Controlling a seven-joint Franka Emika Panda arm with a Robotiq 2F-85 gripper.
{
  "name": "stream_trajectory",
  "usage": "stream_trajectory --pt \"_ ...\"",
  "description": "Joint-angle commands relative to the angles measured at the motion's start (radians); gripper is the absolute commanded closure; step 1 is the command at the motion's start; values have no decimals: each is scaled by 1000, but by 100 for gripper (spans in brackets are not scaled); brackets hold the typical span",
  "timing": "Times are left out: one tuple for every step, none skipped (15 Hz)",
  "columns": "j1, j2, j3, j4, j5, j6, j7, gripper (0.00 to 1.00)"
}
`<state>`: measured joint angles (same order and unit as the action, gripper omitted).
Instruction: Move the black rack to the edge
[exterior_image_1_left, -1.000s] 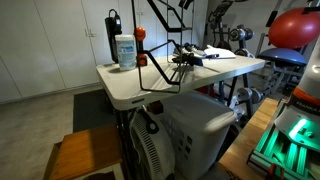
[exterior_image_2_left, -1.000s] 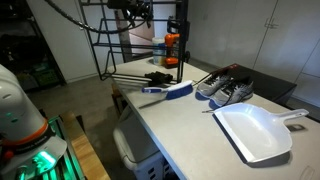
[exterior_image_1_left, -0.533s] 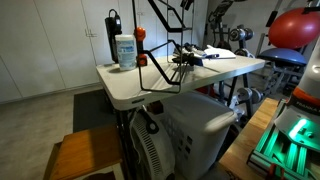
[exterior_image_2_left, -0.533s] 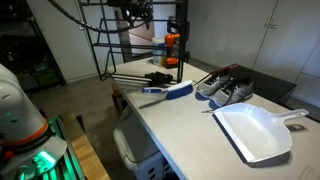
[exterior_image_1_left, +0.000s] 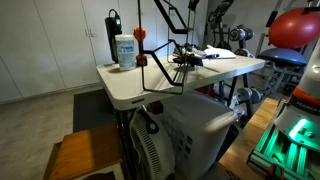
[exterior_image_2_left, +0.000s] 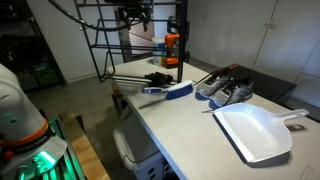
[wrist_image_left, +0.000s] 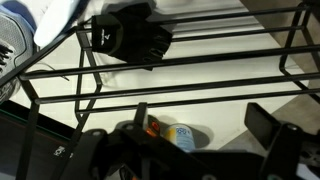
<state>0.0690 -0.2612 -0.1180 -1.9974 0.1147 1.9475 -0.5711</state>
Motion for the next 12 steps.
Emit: stream_trajectory --pt "-4 25 14 31 -1 -131 -16 0" --pt "-4 25 16 39 -3 -168 -17 0" --pt "-4 25 18 50 -8 -204 -24 0" --pt "-4 26 19 60 -12 -239 -36 0" --pt "-5 27 21 68 -15 -267 -41 0" --pt "-6 27 24 76 -21 -293 -46 0" --pt "-7 26 27 80 -28 -316 -46 0" --pt "-8 23 32 81 -36 -336 -43 0" --pt "-9 19 37 81 -47 -356 -36 0" --pt "-10 8 43 73 -59 -365 -21 0" --pt "-10 -8 48 62 -70 -360 -14 0" --pt "-11 -22 53 56 -81 -361 -3 0"
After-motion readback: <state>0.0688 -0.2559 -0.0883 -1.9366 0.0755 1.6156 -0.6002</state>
